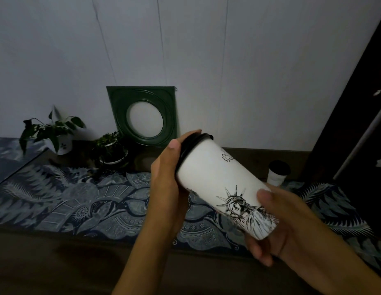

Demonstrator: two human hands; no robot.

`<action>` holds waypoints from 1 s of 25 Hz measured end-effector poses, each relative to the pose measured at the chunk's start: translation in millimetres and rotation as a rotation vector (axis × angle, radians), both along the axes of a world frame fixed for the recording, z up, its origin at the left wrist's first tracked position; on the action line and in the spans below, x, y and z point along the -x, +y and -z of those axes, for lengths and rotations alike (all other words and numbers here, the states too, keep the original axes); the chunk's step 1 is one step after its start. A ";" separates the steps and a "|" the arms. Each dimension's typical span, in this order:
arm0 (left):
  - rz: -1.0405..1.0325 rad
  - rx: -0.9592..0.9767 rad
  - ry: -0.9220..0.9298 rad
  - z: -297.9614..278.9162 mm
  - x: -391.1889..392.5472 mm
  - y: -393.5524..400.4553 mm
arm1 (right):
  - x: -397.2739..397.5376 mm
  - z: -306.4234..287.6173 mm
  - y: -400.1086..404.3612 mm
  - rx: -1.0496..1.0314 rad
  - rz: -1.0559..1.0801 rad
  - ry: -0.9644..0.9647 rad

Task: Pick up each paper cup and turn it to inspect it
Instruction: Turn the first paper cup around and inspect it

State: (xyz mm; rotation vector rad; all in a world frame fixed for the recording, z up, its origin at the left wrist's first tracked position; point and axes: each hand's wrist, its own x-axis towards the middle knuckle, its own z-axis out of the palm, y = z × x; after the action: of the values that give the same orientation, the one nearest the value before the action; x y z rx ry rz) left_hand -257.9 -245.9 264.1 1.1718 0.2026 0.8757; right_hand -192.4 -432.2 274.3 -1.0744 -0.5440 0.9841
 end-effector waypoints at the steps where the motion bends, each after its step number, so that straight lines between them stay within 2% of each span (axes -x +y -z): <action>1: -0.014 -0.002 0.013 -0.4 -0.2 -1.1 | 1.3 -1.7 -0.9 0.045 0.041 -0.193; 2: -0.030 -0.005 0.026 -0.8 -0.6 -2.4 | 1.9 -2.2 -0.8 0.125 0.104 -0.534; 4: -0.048 -0.017 0.045 -0.8 -1.0 -4.0 | 1.0 1.0 -1.8 0.281 0.296 -1.334; 5: -0.048 -0.022 0.052 -0.9 -1.4 -4.6 | 0.8 3.6 -2.5 0.313 0.367 -1.566; 6: -0.045 -0.024 0.058 -1.0 -1.2 -5.0 | 1.0 6.8 -3.8 0.311 0.377 -1.621; 7: -0.044 -0.028 0.061 -1.1 -1.0 -4.6 | 2.8 8.3 -3.3 0.298 0.377 -1.580; 8: -0.044 -0.035 0.063 -0.9 -0.7 -4.3 | 4.0 10.7 -4.6 0.287 0.362 -1.423; 11: -0.031 -0.063 0.045 -1.9 0.8 -4.0 | 5.8 -3.8 -3.5 0.122 0.216 -0.496; 13: -0.022 -0.061 0.028 -3.2 1.2 -5.5 | 5.3 -3.6 -7.0 0.161 0.119 -0.243; 14: -0.028 -0.060 0.026 -4.0 1.1 -6.7 | 5.5 -1.3 -6.3 0.106 0.039 -0.172; 15: -0.039 -0.062 0.030 -4.8 0.6 -8.0 | 4.8 -3.5 -4.8 0.063 0.020 -0.160; 16: -0.054 -0.070 0.040 -4.9 0.4 -9.3 | 5.7 -3.0 -7.2 0.054 0.031 -0.361; 18: -0.084 -0.102 0.063 -4.0 -0.4 -11.0 | 2.6 3.9 -10.7 0.180 0.195 -1.067; 19: -0.091 -0.117 0.069 -3.3 -0.5 -11.8 | 0.7 6.5 -9.3 0.221 0.296 -1.343; 20: -0.092 -0.128 0.070 -2.8 -0.3 -12.4 | -0.2 10.1 -9.7 0.228 0.330 -1.444; 21: -0.088 -0.134 0.067 -2.8 0.3 -13.1 | 0.4 11.1 -9.1 0.214 0.333 -1.410; 22: -0.079 -0.132 0.060 -3.2 1.0 -13.9 | 2.0 7.6 -10.3 0.198 0.306 -1.240; 25: -0.051 -0.116 0.025 -6.2 2.9 -16.0 | 5.4 -2.1 -9.1 0.030 0.151 -0.443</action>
State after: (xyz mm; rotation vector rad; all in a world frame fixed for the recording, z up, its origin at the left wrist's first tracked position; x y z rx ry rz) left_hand -260.8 -261.9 270.4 1.2912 0.2046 0.9274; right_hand -197.8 -441.2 276.4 -1.3499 -0.7961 0.6228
